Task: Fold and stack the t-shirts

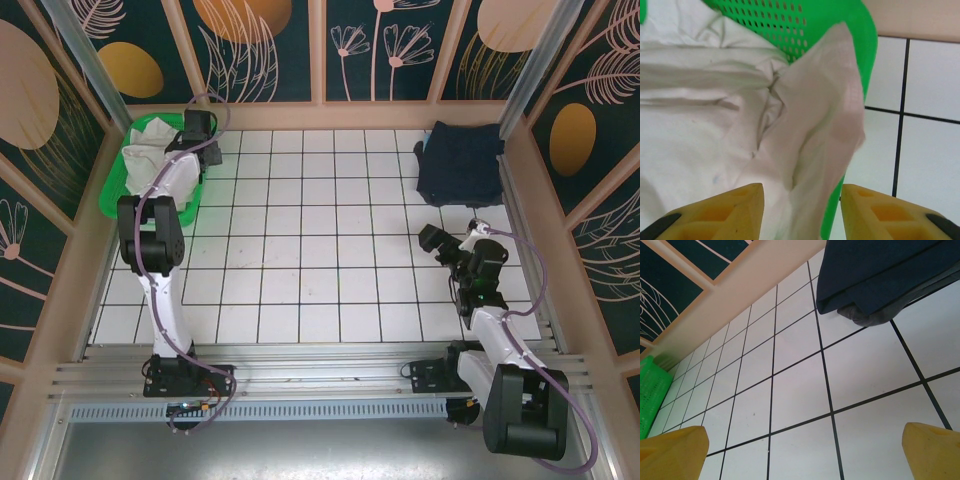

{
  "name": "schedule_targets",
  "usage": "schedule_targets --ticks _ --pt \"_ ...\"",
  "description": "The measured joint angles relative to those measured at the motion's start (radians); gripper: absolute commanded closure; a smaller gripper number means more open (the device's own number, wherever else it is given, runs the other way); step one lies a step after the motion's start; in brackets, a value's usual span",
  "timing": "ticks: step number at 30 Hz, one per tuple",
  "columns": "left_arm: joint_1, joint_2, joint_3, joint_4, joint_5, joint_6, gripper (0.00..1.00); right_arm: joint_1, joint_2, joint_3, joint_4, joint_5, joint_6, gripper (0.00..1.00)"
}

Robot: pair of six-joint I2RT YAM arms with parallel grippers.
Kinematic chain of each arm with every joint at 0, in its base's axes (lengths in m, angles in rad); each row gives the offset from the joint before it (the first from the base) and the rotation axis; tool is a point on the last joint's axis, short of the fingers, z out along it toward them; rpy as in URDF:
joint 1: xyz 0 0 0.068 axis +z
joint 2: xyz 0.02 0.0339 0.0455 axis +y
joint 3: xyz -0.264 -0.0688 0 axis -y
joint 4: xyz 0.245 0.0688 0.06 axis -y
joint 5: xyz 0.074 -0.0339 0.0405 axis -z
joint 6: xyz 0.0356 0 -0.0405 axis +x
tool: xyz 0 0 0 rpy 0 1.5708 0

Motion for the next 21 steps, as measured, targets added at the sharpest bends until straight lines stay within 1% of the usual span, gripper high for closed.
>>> schedule_targets --ticks 3,5,6,8,10,11,12,16,19,21 --pt "0.0 -0.006 0.018 0.001 0.0 -0.001 0.63 0.0 0.0 0.0 0.0 0.0 0.0 0.01" --pt "0.0 -0.006 0.021 0.0 0.0 -0.005 0.65 0.0 0.0 0.0 0.0 0.0 0.0 0.01" --pt "0.0 -0.006 0.021 -0.001 0.001 -0.004 0.63 0.0 0.0 0.0 0.0 0.0 0.0 0.01" --pt "0.0 -0.006 0.021 -0.007 0.001 -0.001 0.54 0.0 0.0 0.0 0.0 0.0 0.0 0.01" --pt "0.0 -0.006 0.028 -0.016 0.0 -0.003 0.51 0.0 0.0 0.0 0.0 0.0 0.0 0.01" --pt "0.0 -0.005 0.031 -0.02 0.0 -0.002 0.51 0.0 0.0 0.0 0.0 0.0 0.0 0.01" --pt "0.0 -0.005 0.035 -0.022 -0.003 0.0 0.54 0.0 0.0 0.0 0.0 0.0 0.001 0.01" --pt "0.0 0.005 0.042 -0.022 -0.016 -0.004 0.72 0.0 0.0 0.0 0.0 0.0 0.004 0.01" --pt "0.0 0.012 0.042 -0.021 -0.021 -0.013 0.74 0.0 0.0 0.0 0.0 0.0 0.004 0.01" --pt "0.0 0.013 0.042 -0.021 -0.023 -0.019 0.7 0.0 0.0 0.0 0.0 0.0 0.004 0.01"
